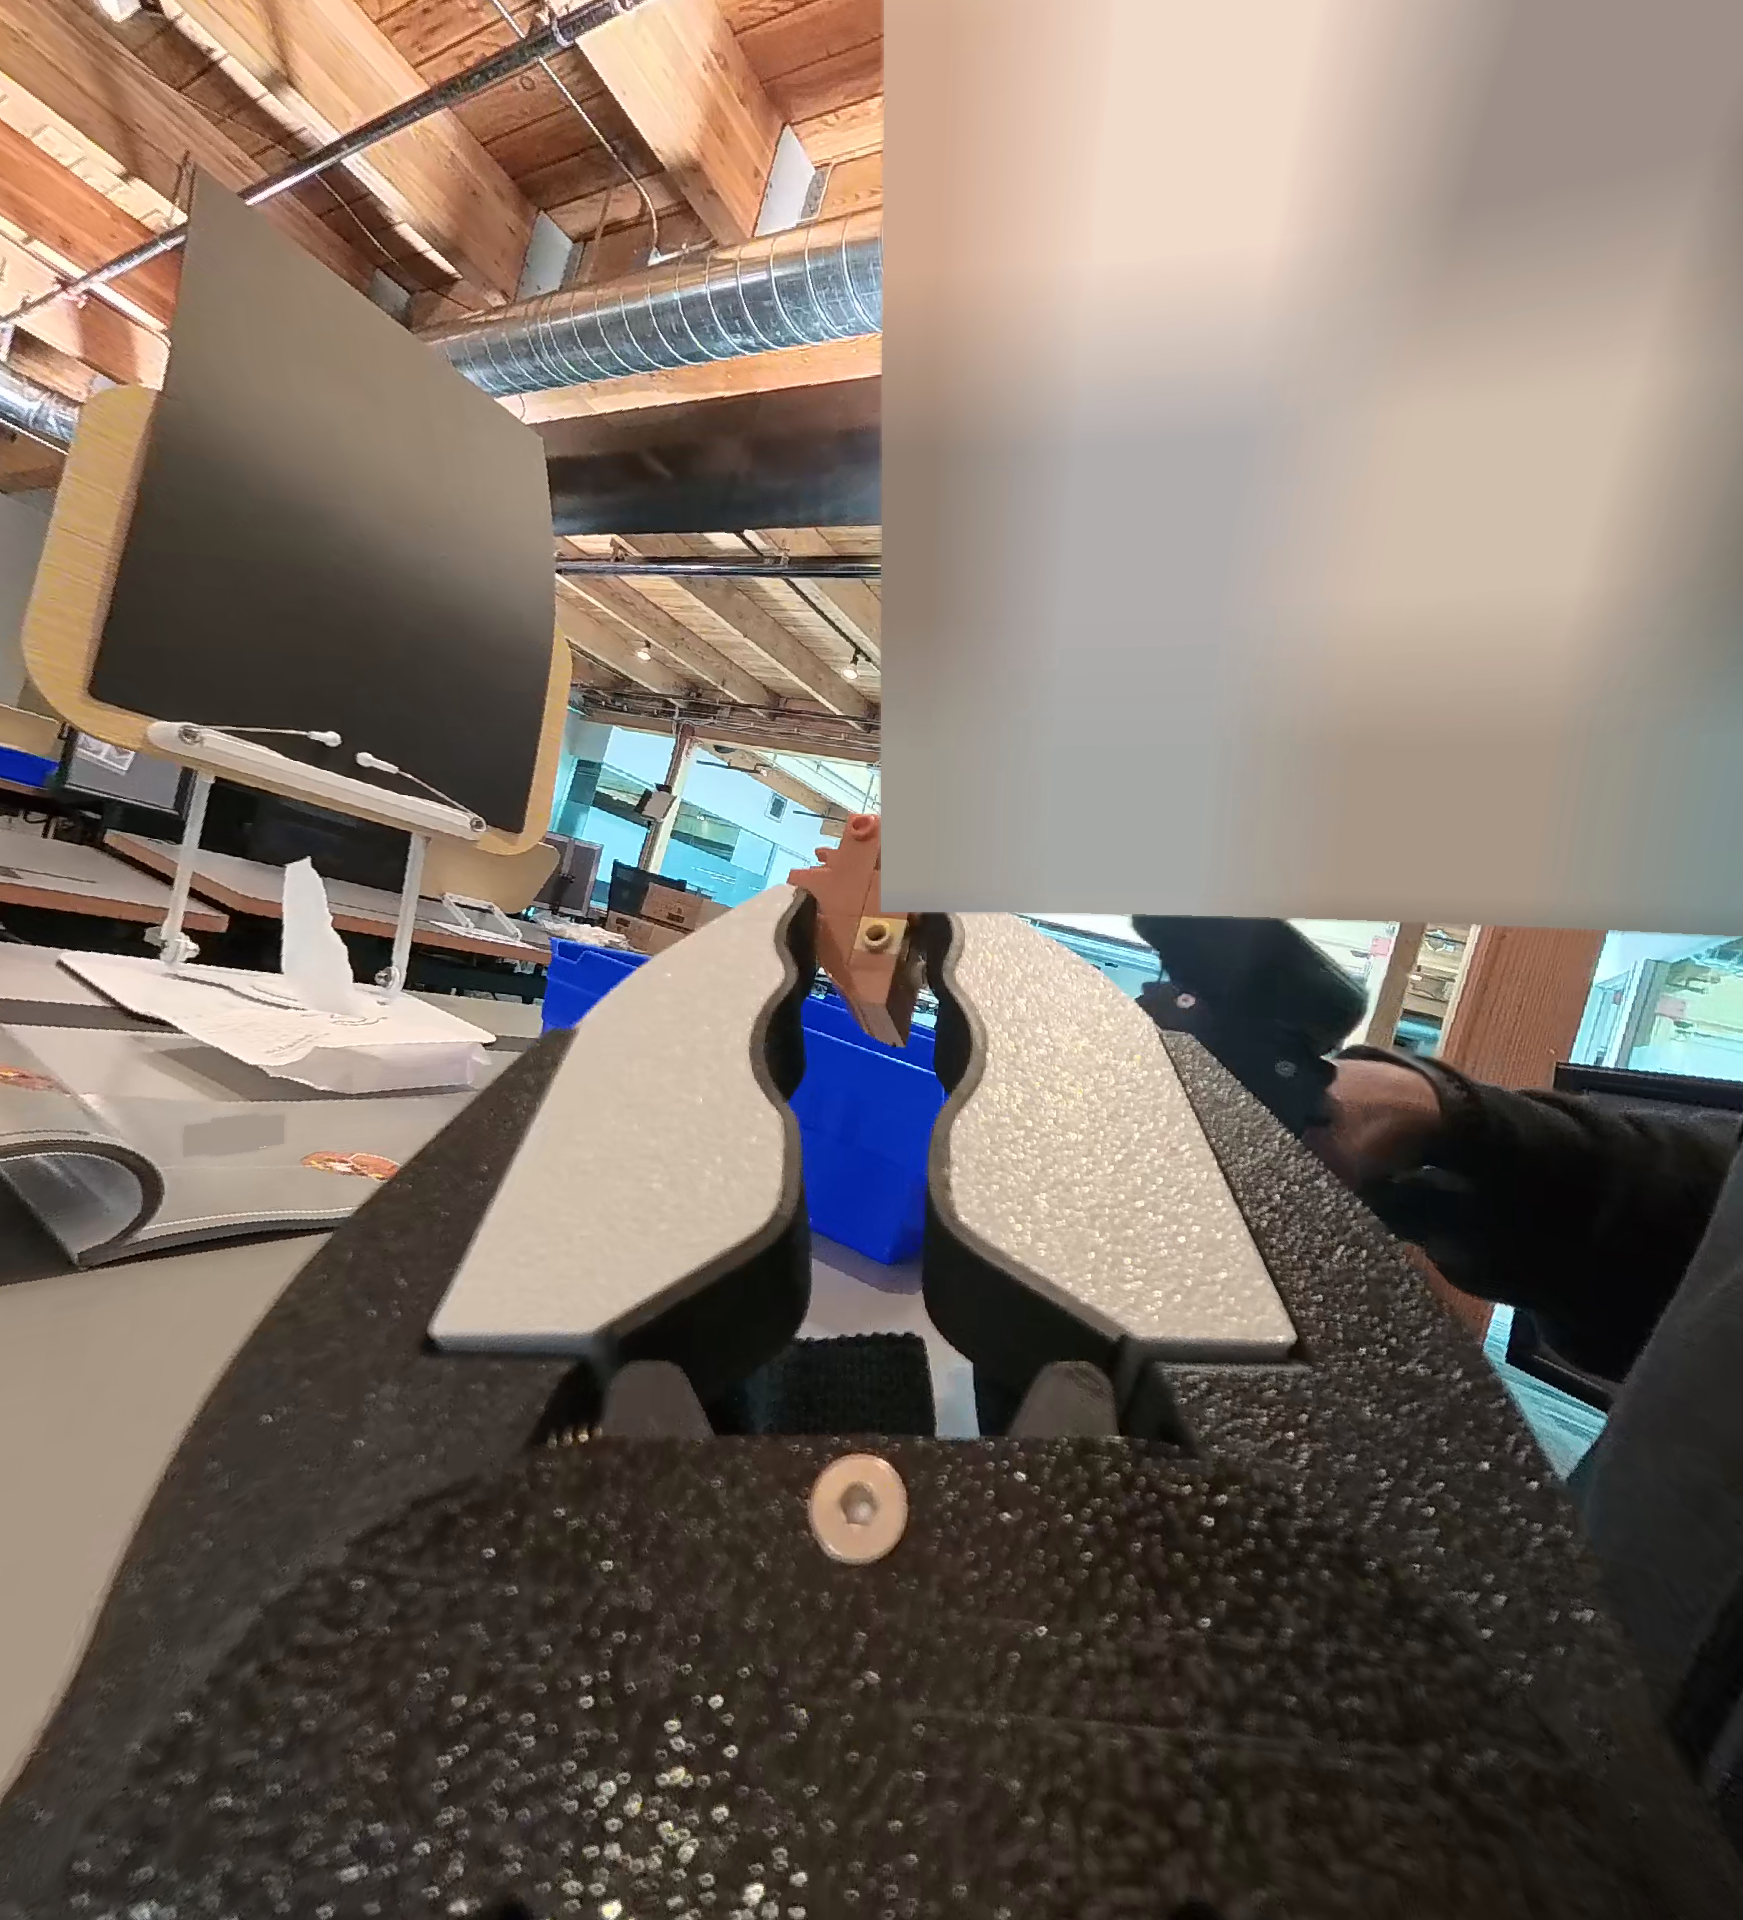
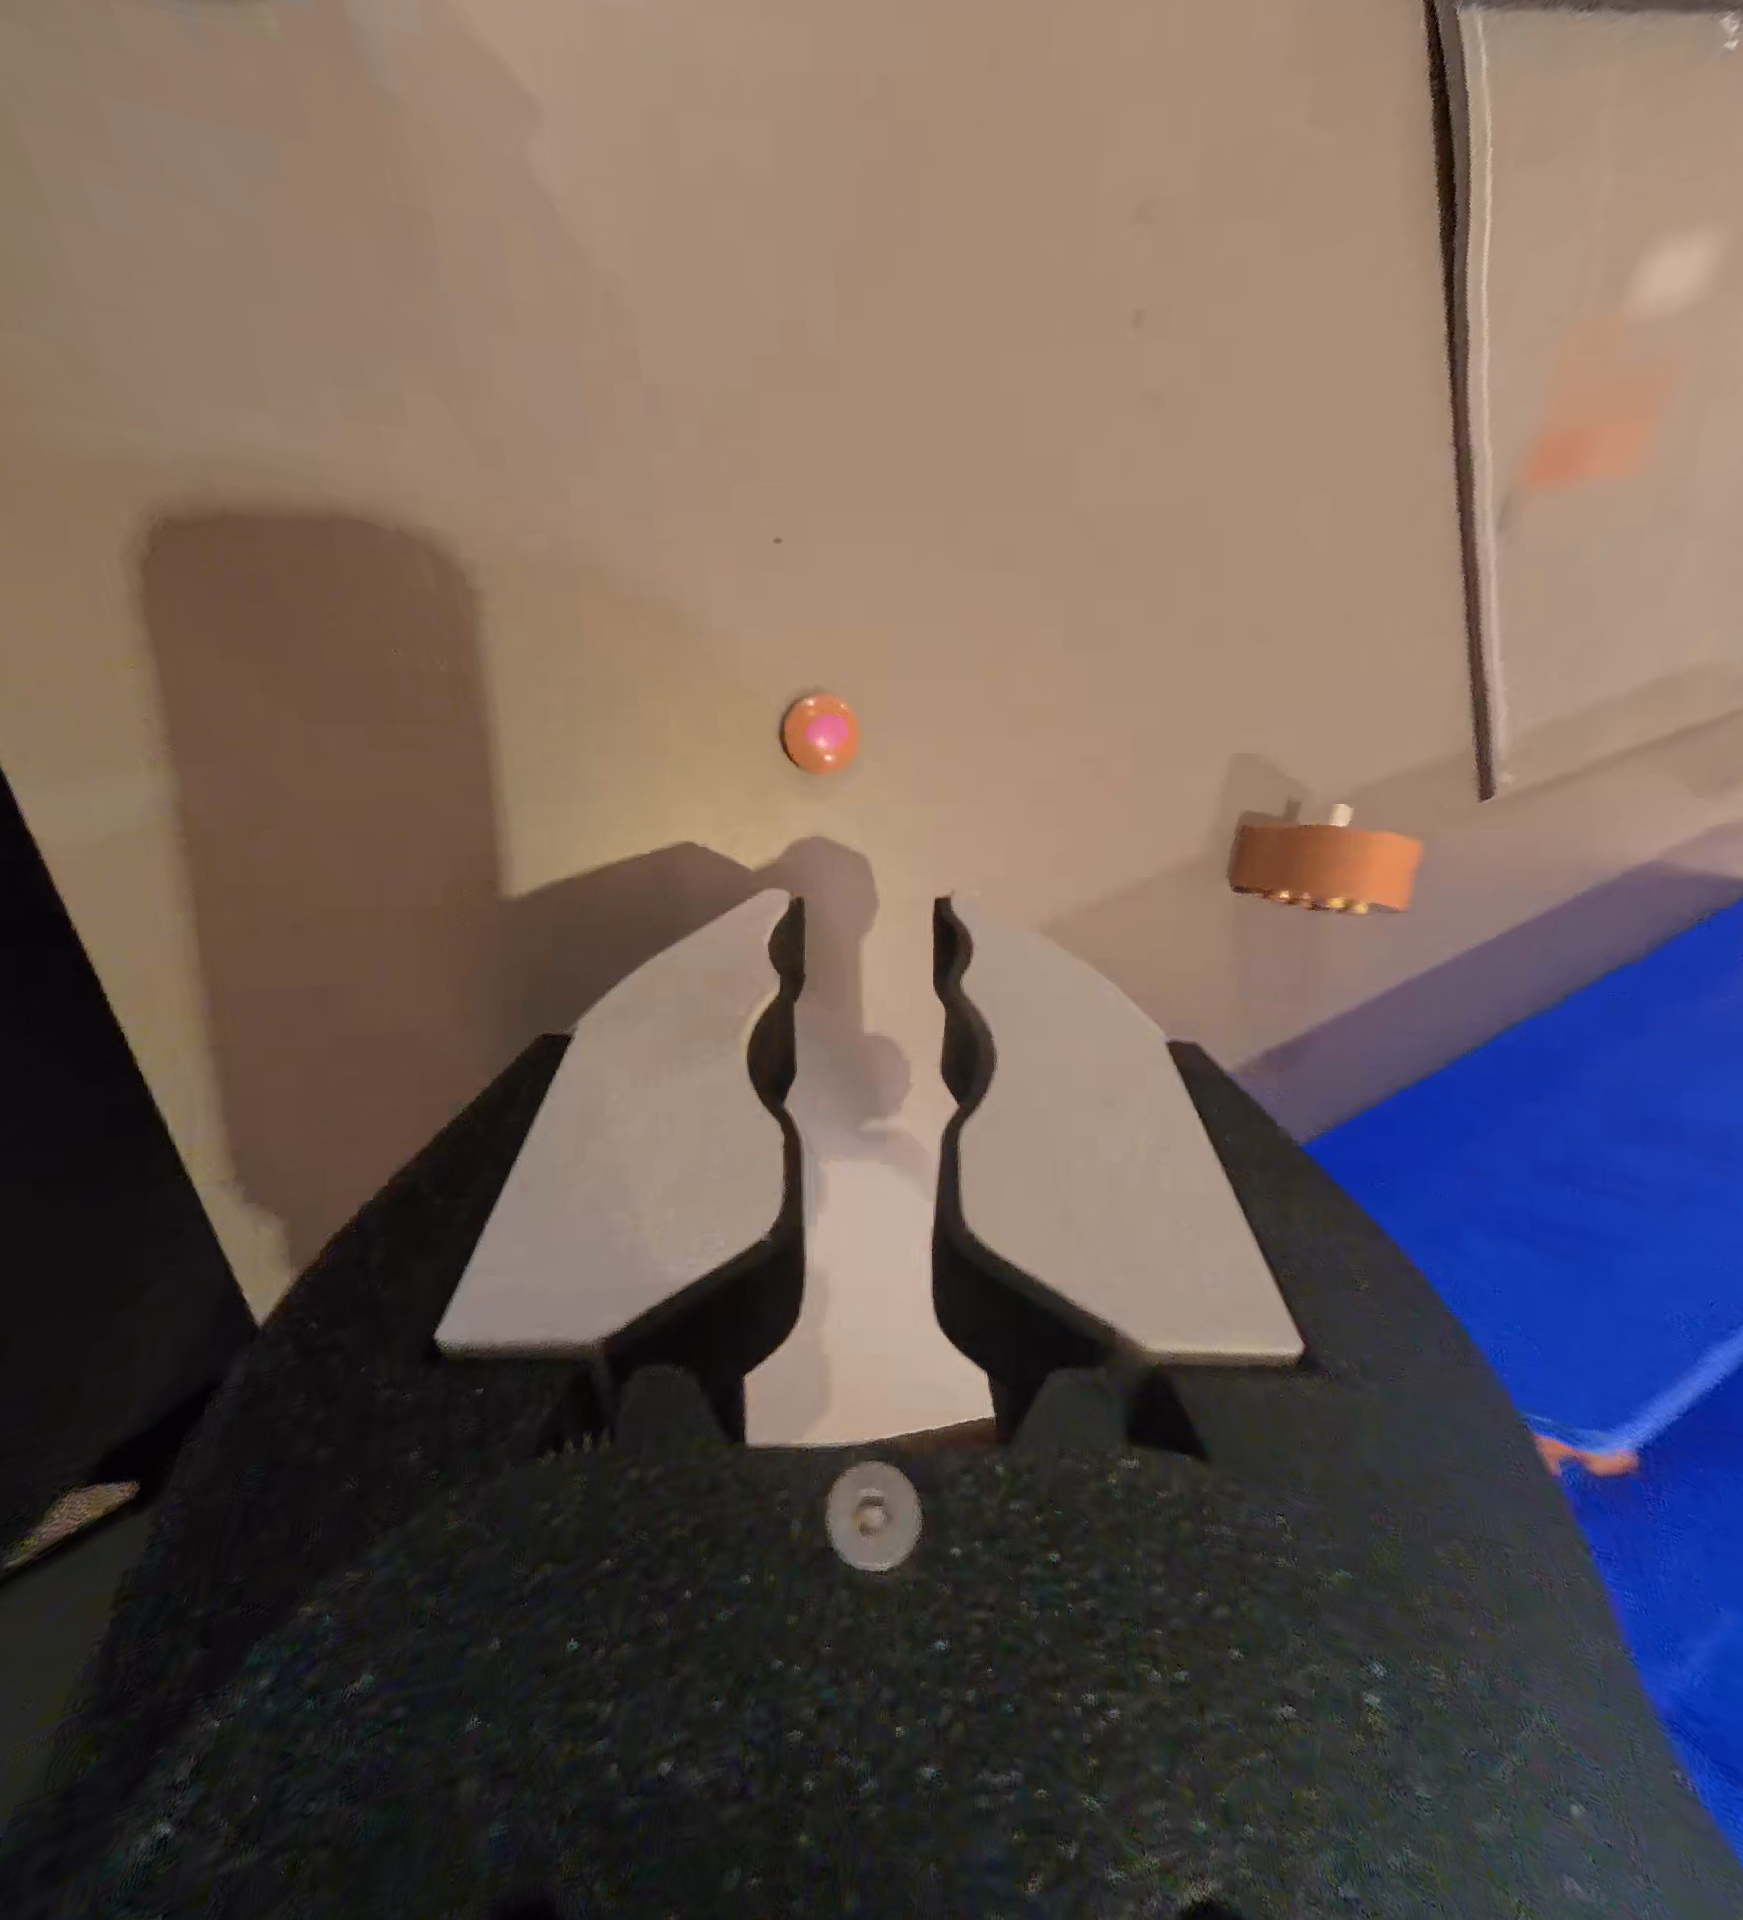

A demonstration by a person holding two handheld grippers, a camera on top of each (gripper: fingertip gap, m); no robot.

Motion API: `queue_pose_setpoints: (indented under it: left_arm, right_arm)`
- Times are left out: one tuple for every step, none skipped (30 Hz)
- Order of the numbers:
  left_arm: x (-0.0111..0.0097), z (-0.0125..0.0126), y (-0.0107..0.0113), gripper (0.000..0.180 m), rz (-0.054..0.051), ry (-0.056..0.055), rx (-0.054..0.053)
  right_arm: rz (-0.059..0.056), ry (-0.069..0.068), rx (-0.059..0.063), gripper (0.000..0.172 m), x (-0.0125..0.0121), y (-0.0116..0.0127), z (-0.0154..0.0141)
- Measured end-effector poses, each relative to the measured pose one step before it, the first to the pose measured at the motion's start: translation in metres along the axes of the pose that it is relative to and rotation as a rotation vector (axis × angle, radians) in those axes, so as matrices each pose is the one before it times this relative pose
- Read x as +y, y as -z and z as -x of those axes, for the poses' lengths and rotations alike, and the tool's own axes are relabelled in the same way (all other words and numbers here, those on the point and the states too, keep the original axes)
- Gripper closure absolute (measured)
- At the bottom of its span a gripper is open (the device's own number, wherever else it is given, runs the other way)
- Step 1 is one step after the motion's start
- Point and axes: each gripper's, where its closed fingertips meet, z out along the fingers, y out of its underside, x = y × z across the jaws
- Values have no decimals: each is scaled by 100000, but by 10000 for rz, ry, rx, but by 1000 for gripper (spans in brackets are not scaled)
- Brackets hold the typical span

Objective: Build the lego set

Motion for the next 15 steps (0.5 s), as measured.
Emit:
queue_pose_setpoints:
  left_arm:
    - [-8, 32, 6, 161, -3, 16, -9]
    - [-7, 25, -6, 161, 0, 16, -6]
    - [2, 10, 1, 161, 3, 10, -6]
    - [13, 4, -17, 161, 9, 1, 1]
    - [16, -16, -3, 161, 13, -5, 5]
    - [18, -14, -13, 161, 10, -7, 5]
    - [14, -7, -4, 161, 7, -3, 6]
    - [4, -14, -10, 161, 5, 3, 7]
    - [14, -1, -5, 161, 10, 10, 10]
    - [0, 0, -1, 161, 3, 10, 9]
    - [-9, -7, 7, 161, -9, 7, 4]
    - [-16, 3, 1, 161, -5, 11, 6]
    - [-3, -5, 10, 161, -2, 11, 8]
    - [-2, 11, -2, 161, -4, 9, 4]
    - [-1, -10, -1, 161, 1, 12, 8]
  right_arm:
    - [-189, -273, -199, 149, -321, -191, 149]
    - [-181, -278, -169, 150, -356, -224, 44]
    - [-135, -253, -173, 150, -292, -255, -15]
    - [-105, -144, -190, 150, -245, -254, -18]
    - [-92, -3, -156, 151, -223, -267, -50]
    - [-63, 127, -158, 151, -164, -265, -29]
    - [-9, 176, -182, 151, -88, -275, -8]
    - [33, 197, -224, 152, -36, -260, 12]
    - [41, 287, -259, 152, -44, -218, 86]
    - [39, 372, -229, 152, -59, -156, 92]
    - [88, 364, -158, 152, -16, -133, -15]
    - [142, 333, -175, 151, 31, -128, 10]
    - [145, 270, -200, 150, 50, -133, 39]
    - [150, 165, -223, 147, 44, -134, 52]
    - [148, 84, -284, 144, 16, -143, 150]
